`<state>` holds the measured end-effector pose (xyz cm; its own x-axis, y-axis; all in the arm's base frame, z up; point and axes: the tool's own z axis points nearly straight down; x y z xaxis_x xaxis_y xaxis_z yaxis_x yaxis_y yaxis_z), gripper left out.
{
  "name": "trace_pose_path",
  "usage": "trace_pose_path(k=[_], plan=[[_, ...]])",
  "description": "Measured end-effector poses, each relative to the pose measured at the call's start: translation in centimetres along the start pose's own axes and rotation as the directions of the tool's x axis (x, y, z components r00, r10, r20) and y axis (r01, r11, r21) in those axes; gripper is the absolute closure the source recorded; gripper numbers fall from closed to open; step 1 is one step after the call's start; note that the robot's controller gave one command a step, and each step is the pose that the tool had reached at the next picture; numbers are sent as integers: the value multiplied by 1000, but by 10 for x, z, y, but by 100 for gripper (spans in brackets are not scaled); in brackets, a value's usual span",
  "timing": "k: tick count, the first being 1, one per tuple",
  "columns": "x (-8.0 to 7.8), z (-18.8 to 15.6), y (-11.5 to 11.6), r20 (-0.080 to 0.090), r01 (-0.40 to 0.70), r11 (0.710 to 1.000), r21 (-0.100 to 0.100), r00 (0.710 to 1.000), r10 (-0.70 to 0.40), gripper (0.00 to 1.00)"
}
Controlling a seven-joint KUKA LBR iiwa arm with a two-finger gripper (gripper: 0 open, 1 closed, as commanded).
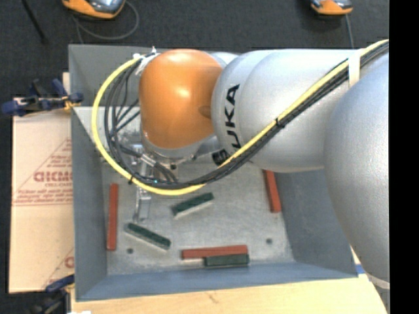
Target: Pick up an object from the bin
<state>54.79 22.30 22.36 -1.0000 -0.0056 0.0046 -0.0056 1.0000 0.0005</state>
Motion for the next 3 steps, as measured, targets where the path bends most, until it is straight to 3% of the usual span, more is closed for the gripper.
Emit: trace_pose_path(k=[1,2,3], plan=[[51,63,-70,-2,109,994,5,994,-109,0],[51,157,-61,1,130,991,0,991,-130,0],[58,152,-124,14,170,985,4,985,-170,0]])
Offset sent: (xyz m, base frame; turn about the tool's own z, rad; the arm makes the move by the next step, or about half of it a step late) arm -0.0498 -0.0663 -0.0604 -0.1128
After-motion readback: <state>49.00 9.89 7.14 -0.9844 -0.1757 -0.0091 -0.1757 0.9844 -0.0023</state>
